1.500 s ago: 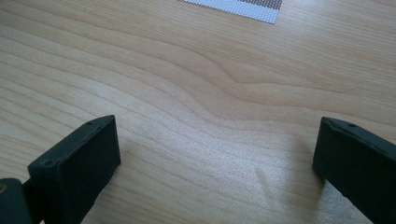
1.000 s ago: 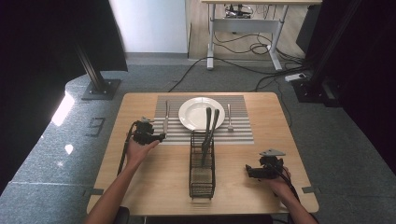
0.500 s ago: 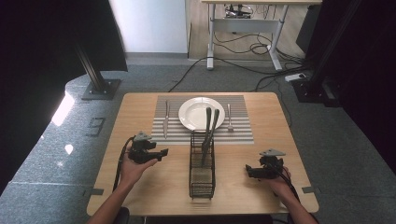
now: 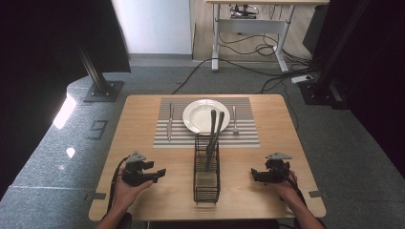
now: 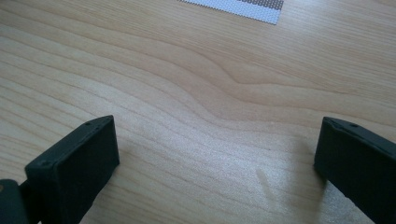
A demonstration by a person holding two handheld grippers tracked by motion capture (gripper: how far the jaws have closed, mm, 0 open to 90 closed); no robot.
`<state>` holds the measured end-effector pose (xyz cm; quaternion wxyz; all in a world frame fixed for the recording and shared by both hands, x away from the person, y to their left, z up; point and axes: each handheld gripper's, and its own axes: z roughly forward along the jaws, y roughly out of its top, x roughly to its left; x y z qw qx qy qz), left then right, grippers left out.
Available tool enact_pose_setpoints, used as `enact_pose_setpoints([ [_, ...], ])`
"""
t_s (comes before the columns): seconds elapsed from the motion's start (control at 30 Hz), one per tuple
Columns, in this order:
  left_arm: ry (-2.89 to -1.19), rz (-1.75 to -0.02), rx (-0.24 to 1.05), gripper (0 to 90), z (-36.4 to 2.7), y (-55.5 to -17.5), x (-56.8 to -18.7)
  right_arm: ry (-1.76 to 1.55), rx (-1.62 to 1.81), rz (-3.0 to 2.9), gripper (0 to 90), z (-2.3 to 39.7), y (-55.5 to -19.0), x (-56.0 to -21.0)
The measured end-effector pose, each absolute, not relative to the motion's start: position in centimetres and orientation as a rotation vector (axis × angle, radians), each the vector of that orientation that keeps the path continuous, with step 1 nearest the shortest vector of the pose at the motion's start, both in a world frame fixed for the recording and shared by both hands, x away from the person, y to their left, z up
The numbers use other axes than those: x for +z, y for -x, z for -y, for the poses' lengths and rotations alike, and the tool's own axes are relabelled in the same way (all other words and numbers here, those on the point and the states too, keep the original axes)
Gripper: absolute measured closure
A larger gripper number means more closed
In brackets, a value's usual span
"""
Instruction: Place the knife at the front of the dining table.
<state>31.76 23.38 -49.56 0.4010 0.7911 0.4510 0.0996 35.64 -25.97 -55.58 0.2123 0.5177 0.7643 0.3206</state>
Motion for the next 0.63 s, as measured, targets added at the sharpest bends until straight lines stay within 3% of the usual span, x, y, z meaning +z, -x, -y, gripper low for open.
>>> enact_pose_setpoints([
  [0.63,-2.053,-1.154,0.296,32.0,-23.13,-32.05,-50.60,-1.434,0.893,-2.124,0.0,25.93,-35.66,-55.59],
])
